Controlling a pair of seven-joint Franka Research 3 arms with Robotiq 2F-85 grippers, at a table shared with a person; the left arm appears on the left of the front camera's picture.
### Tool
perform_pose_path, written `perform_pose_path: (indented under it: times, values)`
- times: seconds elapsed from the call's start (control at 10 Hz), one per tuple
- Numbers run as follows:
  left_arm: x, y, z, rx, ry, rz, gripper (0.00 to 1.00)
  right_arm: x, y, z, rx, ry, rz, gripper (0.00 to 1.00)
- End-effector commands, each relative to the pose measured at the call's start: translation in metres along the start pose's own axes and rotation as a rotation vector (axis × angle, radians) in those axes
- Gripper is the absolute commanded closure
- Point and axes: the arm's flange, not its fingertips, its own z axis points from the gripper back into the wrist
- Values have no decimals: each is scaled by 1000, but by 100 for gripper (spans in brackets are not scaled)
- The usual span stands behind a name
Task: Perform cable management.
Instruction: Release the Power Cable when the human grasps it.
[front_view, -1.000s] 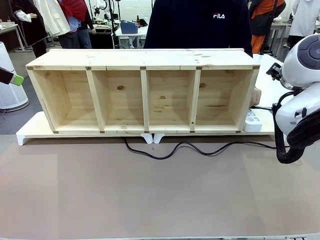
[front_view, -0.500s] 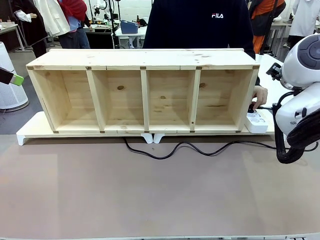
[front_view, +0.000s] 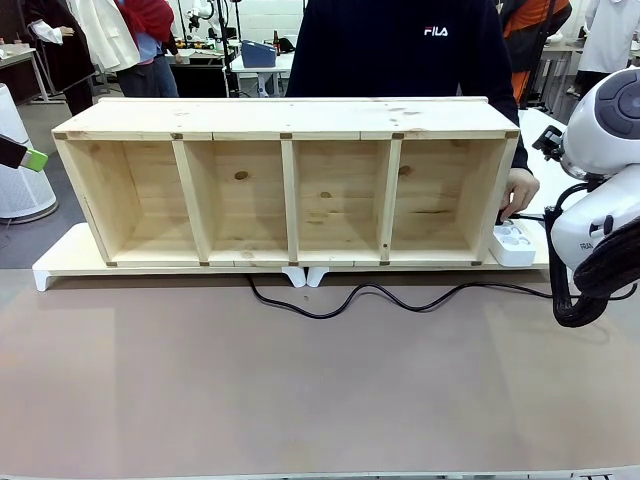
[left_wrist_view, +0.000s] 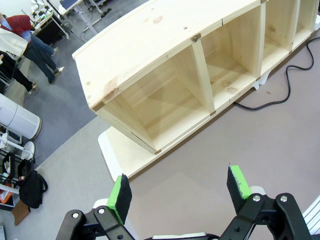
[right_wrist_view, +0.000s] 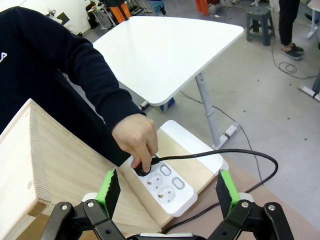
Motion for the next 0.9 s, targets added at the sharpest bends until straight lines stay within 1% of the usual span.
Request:
perform_pose_path:
  times: [0.0, 0.8]
  values:
    - [1, 1, -2, 5, -12, 2, 0, 0, -1, -1, -3, 6, 2, 0]
    - [1, 1, -2, 5, -12, 2, 0, 0, -1, -1, -3, 6, 2, 0]
